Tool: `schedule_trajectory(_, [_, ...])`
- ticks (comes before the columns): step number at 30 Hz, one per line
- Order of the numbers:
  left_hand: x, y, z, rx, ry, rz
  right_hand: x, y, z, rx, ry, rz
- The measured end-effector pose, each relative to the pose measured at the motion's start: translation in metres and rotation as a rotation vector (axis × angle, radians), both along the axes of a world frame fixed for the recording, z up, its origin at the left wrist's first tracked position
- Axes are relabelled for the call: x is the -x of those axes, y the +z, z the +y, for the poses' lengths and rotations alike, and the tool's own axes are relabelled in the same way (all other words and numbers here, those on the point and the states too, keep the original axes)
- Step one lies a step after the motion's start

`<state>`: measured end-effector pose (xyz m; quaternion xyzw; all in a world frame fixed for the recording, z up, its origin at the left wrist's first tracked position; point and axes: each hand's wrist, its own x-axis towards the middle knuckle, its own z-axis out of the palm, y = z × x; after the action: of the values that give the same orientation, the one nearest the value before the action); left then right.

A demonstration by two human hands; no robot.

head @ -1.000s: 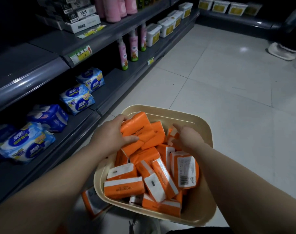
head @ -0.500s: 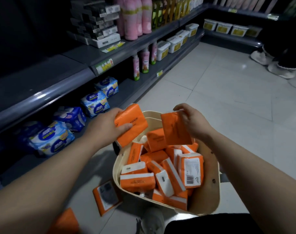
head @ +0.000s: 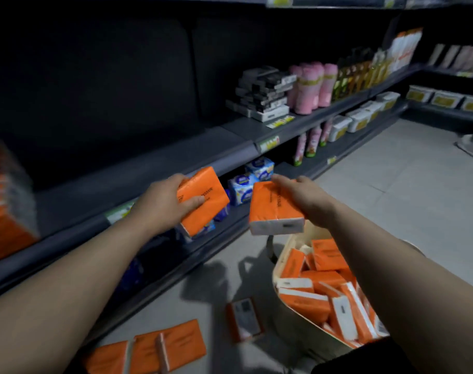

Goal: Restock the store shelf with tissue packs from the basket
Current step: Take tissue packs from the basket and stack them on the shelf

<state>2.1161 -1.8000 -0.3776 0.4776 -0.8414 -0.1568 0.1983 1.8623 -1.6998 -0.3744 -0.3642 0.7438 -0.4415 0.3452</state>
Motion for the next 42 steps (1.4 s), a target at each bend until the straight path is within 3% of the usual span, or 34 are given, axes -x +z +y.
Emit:
schedule_trajectory(4, [-0.063, 0.018, -0.016, 0.02, 0.108, 0.034, -0.062, 0.012, -0.042, -0.045, 0.147, -0.081])
schedule_trajectory(11, [-0.15, 0.052, -0.053, 0.174, 0.282, 0.024, -0.151, 0.037, -0.116, 0.126, 0.169, 0.239])
schedule_trajectory(19, [-0.198, 0.069, -0.136, 0.16, 0.416, -0.036, -0.216, 0.058, -0.197, 0.272, 0.354, 0.478])
schedule_trajectory(24, [-0.206, 0.068, -0.191, 0.046, 0.463, -0.036, -0.24, 0.054, -0.254, 0.245, 0.437, 0.668])
schedule_trajectory(30, [-0.211, 0.047, -0.239, 0.025, 0.439, -0.017, -0.258, 0.036, -0.307, 0.236, 0.519, 0.66])
schedule_trajectory(42, [-0.22, 0.028, -0.273, 0.025, 0.53, -0.167, -0.259, 0.031, -0.342, 0.034, 0.702, 0.911])
